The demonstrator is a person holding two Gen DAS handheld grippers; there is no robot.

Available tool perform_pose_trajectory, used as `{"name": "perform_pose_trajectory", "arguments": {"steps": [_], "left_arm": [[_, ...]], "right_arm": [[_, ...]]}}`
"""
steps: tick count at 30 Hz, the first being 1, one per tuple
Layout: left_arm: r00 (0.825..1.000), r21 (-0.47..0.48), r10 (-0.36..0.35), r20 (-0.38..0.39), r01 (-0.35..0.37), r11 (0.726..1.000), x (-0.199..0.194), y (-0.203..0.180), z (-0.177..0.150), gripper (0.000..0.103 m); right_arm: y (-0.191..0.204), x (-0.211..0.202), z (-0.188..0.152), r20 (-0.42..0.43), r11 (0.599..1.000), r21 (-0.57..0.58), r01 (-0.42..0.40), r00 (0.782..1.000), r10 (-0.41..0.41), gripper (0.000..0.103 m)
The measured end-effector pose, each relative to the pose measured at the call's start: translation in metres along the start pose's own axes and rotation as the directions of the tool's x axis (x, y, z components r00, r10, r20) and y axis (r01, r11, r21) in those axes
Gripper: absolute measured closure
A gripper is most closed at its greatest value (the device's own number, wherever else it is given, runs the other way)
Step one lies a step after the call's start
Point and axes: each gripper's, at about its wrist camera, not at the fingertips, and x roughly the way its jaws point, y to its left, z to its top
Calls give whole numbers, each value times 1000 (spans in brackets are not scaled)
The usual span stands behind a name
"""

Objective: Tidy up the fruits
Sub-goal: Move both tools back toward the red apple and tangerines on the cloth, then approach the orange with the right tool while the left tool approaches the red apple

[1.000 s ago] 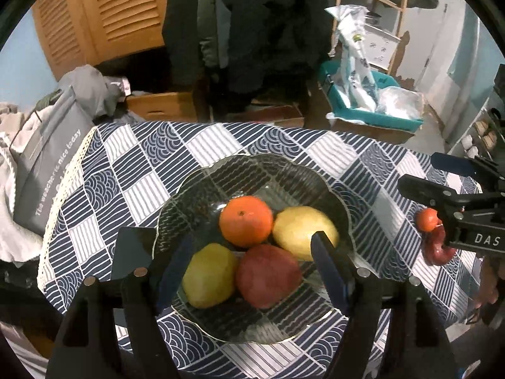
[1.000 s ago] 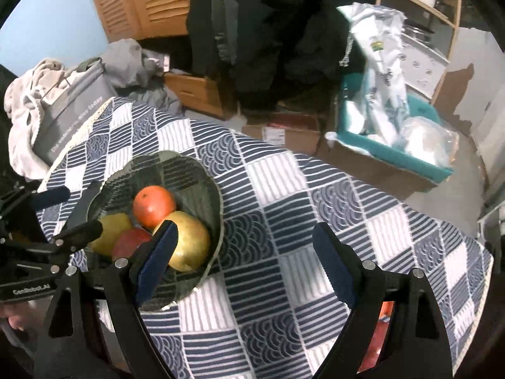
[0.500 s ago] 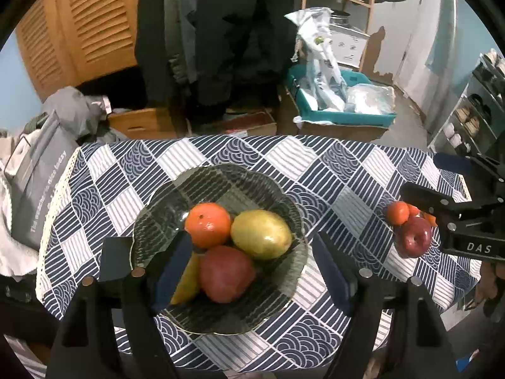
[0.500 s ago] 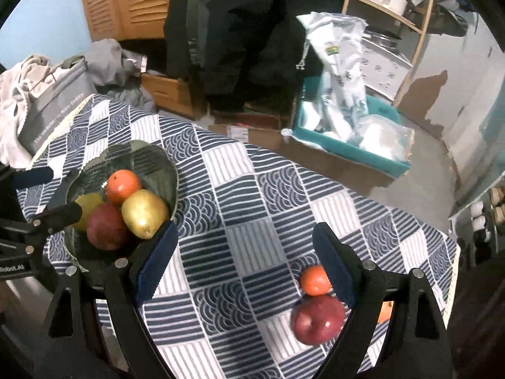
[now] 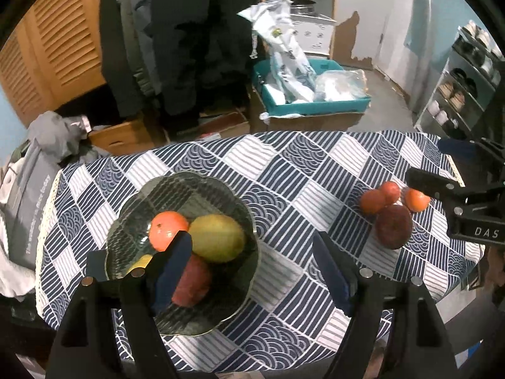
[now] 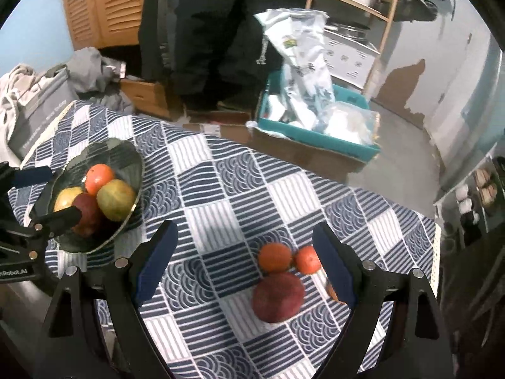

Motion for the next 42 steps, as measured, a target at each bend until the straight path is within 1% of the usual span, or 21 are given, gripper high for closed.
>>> {"name": "perform_pose_trajectory", "arguments": {"steps": [7,12,18,25,31,37,42], "left_arm": [[1000,42,-26,-14,26,999,5,-36,6,23],[999,101,-29,-30,32,994,13,-68,9,22],[996,119,-67,-54,73,990,23,-98,12,22],[993,137,-85,-76,95,986,37,-122,17,22],[989,144,-101,-109,116,983,53,-143,17,22],[986,175,-115,-121,135,975,65,-169,16,22],[983,202,-116,-139,143,969,78,-182,12,22]], "right_arm": [[-34,-6,-14,-8,998,48,43,999,-43,16],[-58,-5,-22,-25,994,66,81,997,-80,16],[-83,-2,-34,-55,990,91,111,993,-106,16],[-109,-1,-51,-80,983,106,152,986,-144,16],[-130,2,-69,-110,976,141,164,983,-150,16],[-148,6,-82,-140,968,171,181,977,-158,16],[-157,14,-92,-169,964,186,188,973,-157,16]]}}
